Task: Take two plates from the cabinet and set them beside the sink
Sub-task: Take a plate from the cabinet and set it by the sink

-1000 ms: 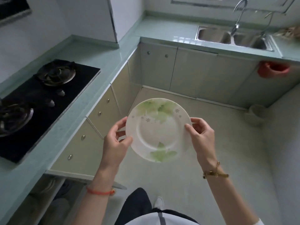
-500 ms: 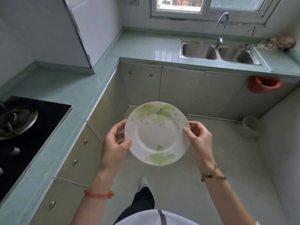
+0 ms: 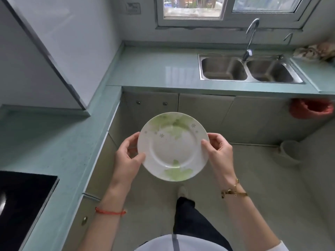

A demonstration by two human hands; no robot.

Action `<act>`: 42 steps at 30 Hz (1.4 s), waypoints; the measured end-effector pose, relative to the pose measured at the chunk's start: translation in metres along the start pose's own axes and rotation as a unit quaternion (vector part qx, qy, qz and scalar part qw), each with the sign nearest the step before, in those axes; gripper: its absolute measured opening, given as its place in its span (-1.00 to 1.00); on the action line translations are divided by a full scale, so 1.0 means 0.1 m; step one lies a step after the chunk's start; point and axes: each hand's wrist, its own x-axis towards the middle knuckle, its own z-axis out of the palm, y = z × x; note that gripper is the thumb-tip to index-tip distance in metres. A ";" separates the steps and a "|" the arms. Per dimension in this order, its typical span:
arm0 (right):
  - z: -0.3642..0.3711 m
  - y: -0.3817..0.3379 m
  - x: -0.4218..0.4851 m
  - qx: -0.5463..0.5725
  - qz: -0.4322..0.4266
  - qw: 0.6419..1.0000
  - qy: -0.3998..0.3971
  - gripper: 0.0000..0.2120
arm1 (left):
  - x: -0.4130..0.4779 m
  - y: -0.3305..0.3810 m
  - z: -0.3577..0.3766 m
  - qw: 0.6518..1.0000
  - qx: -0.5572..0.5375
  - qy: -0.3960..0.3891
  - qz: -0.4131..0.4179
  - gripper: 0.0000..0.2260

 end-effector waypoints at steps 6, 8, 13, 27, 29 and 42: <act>0.58 -0.16 1.22 -0.004 -0.013 1.000 -0.023 -0.89 | 1.25 0.14 0.19 1.000 0.003 0.019 0.013 -0.44; 0.78 -0.25 1.65 -0.011 -0.019 0.999 -0.038 -0.89 | 1.69 0.21 0.24 0.999 0.000 0.035 0.015 -0.44; 1.32 -0.50 2.68 -0.026 -0.037 0.996 -0.077 -0.87 | 2.65 0.42 0.34 0.997 -0.009 0.076 0.011 -0.45; 3.06 -0.82 4.68 -0.125 -0.049 0.983 -0.128 -0.78 | 5.16 0.62 0.04 0.992 0.024 0.120 -0.009 -0.49; 3.36 -0.82 4.95 -0.140 -0.051 0.981 -0.121 -0.77 | 5.59 0.59 -0.05 0.993 0.020 0.114 -0.014 -0.48; 5.01 -0.63 6.51 -0.222 0.000 0.974 -0.044 -0.78 | 7.98 0.39 -0.29 0.995 0.061 0.055 -0.060 -0.34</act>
